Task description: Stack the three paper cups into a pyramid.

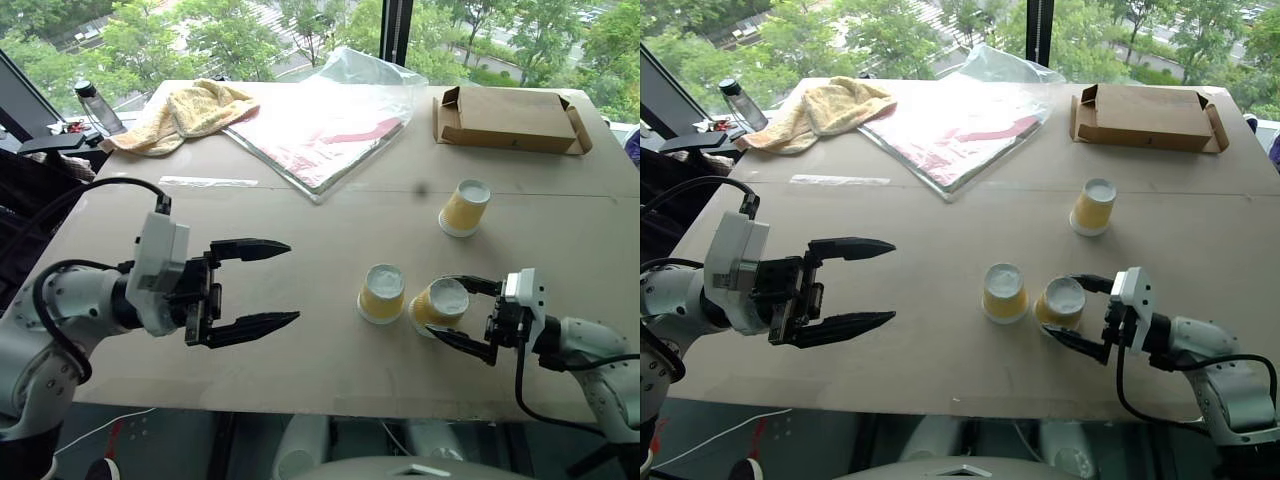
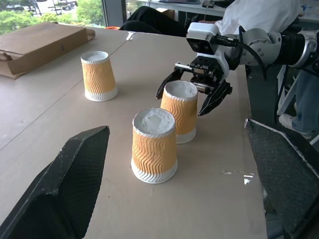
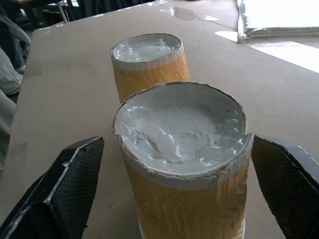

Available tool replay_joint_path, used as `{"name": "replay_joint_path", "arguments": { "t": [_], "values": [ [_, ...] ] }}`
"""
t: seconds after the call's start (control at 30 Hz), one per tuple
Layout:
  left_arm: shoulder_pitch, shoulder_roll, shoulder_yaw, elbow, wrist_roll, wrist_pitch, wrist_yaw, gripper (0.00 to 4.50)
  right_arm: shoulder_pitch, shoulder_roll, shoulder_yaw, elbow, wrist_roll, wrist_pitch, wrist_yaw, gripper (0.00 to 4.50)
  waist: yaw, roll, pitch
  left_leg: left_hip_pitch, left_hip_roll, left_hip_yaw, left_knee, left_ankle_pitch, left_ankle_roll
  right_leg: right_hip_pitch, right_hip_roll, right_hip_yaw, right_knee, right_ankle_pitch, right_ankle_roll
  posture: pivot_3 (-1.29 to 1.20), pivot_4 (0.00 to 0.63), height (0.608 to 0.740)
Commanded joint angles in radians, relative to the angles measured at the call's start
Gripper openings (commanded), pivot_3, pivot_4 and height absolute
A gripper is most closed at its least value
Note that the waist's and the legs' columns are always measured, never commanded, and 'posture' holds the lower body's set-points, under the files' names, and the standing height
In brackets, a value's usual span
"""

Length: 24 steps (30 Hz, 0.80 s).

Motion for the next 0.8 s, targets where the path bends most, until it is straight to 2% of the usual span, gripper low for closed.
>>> {"name": "replay_joint_path", "arguments": {
  "t": [0.03, 0.67, 0.8],
  "values": [
    [0.0, 0.005, 0.01, -0.014, 0.003, -0.02, -0.008, 4.5, 0.004, 0.003, -0.01, -0.026, 0.008, -0.012, -0.002, 4.44, 0.0, 0.0, 0.0, 0.0, 0.0, 0.0, 0.0, 0.0, 0.0, 0.0, 0.0, 0.0, 0.0, 0.0, 0.0, 0.0, 0.15, 0.74],
    [0.0, 0.005, 0.007, -0.009, 0.011, -0.026, -0.007, 4.5, -0.036, 0.033, 0.018, 0.012, -0.039, -0.047, -0.014, 4.44, 0.0, 0.0, 0.0, 0.0, 0.0, 0.0, 0.0, 0.0, -0.001, 0.0, 0.0, 0.0, 0.0, 0.0, 0.0, 0.0, 0.15, 0.74],
    [0.0, 0.006, 0.007, -0.008, 0.01, -0.026, -0.01, 4.5, -0.023, 0.005, -0.026, 0.007, -0.022, -0.063, 0.011, 4.44, 0.0, 0.0, 0.0, 0.0, 0.0, 0.0, 0.0, 0.0, 0.0, 0.0, 0.0, 0.0, 0.0, 0.0, 0.0, 0.0, 0.15, 0.74]
  ]
}}
